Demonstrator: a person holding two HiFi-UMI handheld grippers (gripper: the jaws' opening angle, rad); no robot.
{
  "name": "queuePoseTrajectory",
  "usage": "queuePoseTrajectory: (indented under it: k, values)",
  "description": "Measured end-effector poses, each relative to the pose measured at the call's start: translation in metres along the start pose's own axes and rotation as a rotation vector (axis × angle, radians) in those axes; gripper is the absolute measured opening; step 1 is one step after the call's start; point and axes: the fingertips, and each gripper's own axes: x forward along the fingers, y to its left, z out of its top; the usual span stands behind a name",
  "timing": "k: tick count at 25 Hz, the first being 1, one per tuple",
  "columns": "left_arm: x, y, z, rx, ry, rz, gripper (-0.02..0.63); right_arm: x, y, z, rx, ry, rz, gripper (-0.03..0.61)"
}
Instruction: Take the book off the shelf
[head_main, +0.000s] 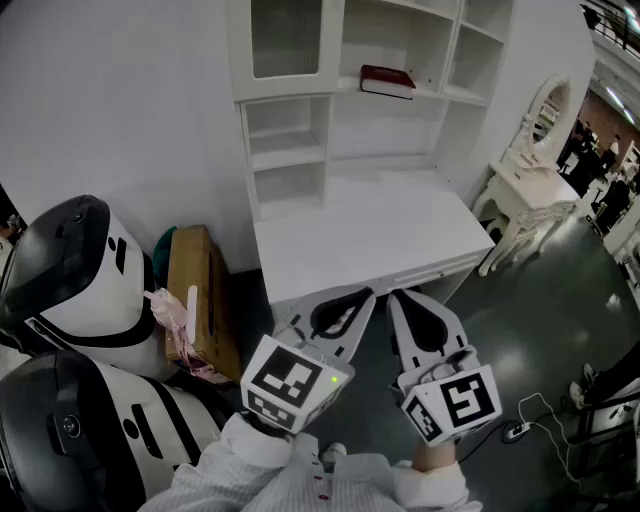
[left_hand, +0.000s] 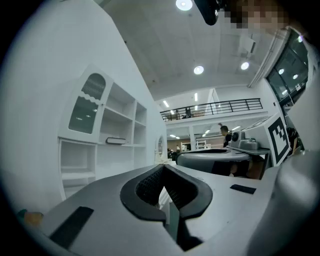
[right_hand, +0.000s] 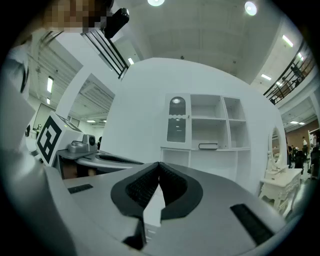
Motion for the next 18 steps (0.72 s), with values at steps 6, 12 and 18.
queuePoseTrajectory:
  k: [6, 12, 18]
  values:
    - [0.006, -0.01, -0.003, -0.002, 0.011, 0.01, 0.009, -0.008, -0.002, 0.0, -0.003, 0.001, 0.012, 0.015]
    - [0.011, -0.021, 0.0, 0.0, 0.017, 0.042, 0.009, -0.023, -0.015, 0.001, 0.016, -0.017, 0.011, 0.015]
    - [0.016, -0.042, 0.002, 0.01, 0.019, 0.064, 0.009, -0.048, -0.024, 0.0, 0.016, -0.026, 0.022, 0.015]
